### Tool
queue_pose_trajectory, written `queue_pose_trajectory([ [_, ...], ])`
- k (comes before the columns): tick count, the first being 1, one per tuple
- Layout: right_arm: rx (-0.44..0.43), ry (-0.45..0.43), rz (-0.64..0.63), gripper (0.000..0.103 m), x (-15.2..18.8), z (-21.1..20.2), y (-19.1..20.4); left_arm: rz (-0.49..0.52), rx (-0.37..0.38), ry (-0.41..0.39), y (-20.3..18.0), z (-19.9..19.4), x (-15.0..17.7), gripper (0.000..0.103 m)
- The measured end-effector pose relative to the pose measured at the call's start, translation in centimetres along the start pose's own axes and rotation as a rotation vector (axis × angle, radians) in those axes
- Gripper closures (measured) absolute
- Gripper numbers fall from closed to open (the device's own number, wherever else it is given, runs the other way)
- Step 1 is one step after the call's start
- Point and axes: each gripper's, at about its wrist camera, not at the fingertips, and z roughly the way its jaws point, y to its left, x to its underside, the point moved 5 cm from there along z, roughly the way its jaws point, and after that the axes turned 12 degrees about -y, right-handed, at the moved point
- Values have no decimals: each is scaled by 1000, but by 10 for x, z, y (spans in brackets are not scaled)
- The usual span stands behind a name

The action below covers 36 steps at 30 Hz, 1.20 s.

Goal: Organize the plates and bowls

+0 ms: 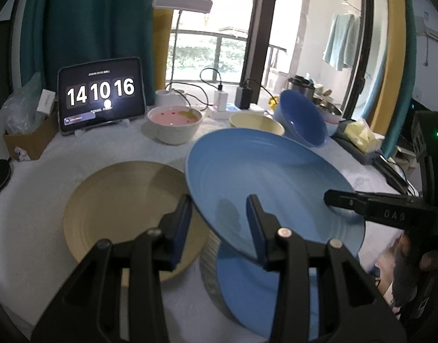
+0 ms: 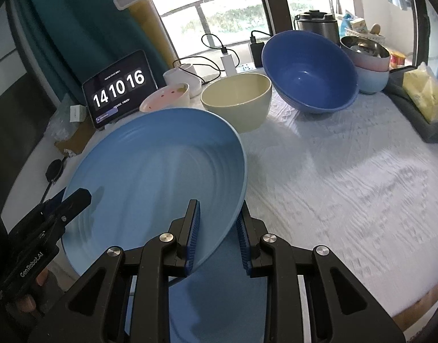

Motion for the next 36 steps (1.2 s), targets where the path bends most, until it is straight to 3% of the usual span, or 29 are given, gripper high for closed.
queue_pose_trajectory([
  [22, 41, 24, -6, 75, 44, -39, -11, 51, 72, 141, -27, -20, 60, 62],
  [36, 94, 62, -10, 75, 56, -34, -26, 88, 7, 197, -19, -18, 78, 60],
])
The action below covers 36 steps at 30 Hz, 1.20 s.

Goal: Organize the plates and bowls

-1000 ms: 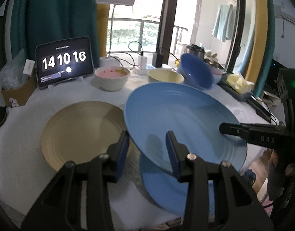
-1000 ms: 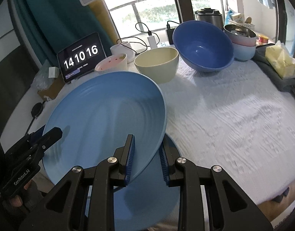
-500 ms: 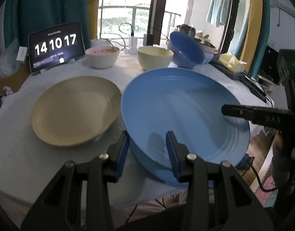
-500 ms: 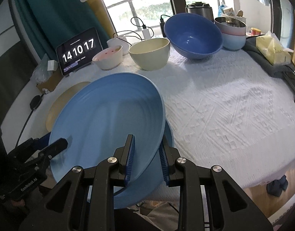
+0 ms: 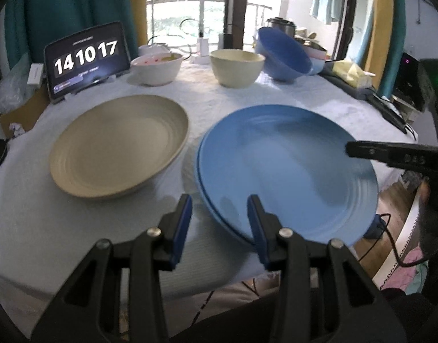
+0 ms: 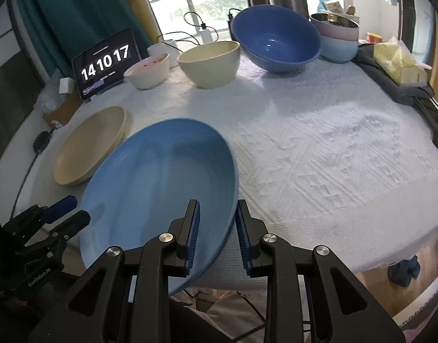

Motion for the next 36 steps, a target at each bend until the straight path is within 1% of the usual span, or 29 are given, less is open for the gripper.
queue_pose_trajectory([
  [2, 7, -6, 8, 75, -1, -2, -5, -27, -4, 14, 6, 3, 2, 58],
  [4, 19, -9, 17, 75, -2, -2, -10, -52, 5, 20, 9, 4, 2, 58],
  [8, 16, 11, 33, 75, 2, 3, -14, -56, 13, 31, 4, 6, 3, 58],
  [13, -19, 38, 51, 75, 8, 14, -11, -66, 38, 54, -1, 12, 5, 58],
  [17, -63, 41, 52, 75, 11, 19, -5, -71, 75, 72, -9, 20, 7, 58],
  [19, -56, 26, 37, 75, 10, 20, -4, -66, 63, 60, -10, 23, 5, 58],
  [23, -64, 16, 51, 76, 8, 22, -7, -63, 64, 54, -9, 27, 1, 59],
  [26, -53, 9, 51, 76, 5, 25, -9, -53, 60, 52, -11, 33, -4, 59],
  [36, -35, -6, 66, 76, -16, 46, -21, -46, 56, 54, -12, 57, -21, 59],
])
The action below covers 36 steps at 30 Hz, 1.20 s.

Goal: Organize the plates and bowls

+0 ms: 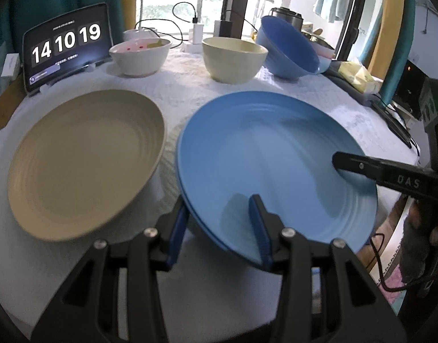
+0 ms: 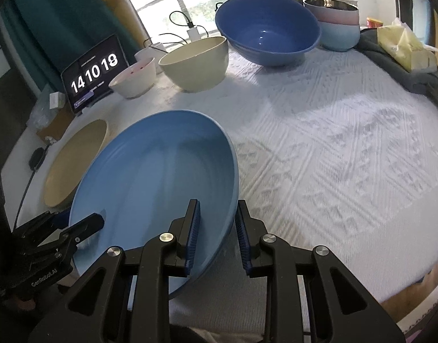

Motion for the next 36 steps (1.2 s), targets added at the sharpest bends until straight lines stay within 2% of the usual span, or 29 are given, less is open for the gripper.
queue_pose_trajectory([
  [21, 22, -19, 18, 76, -28, 27, -15, -17, -12, 20, 2, 42, -27, 58],
  [24, 25, -19, 30, 76, -27, 26, -15, -16, -12, 25, 2, 41, -27, 58],
  [30, 53, -22, 42, 75, -28, 20, -15, -11, -34, -24, 6, 25, -31, 58],
  [36, 84, -49, 46, 69, -32, 4, -17, -21, -44, -64, 12, 9, -34, 57],
])
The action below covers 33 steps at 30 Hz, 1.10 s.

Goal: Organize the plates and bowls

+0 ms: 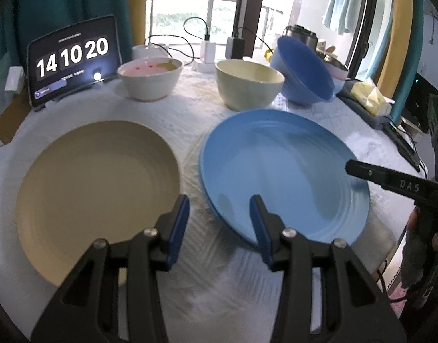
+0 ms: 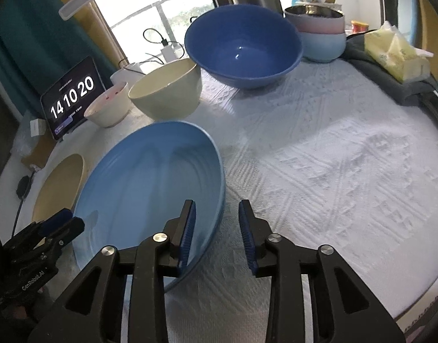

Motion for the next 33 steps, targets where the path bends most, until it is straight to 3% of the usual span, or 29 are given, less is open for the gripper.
queue_pose_trajectory([
  [15, -5, -43, -58, 69, -8, -26, 28, -24, -25, -83, 22, -37, -6, 57],
  [33, -46, -14, -145, 69, -8, -15, 82, -124, -123, -124, 88, -55, -2, 57],
])
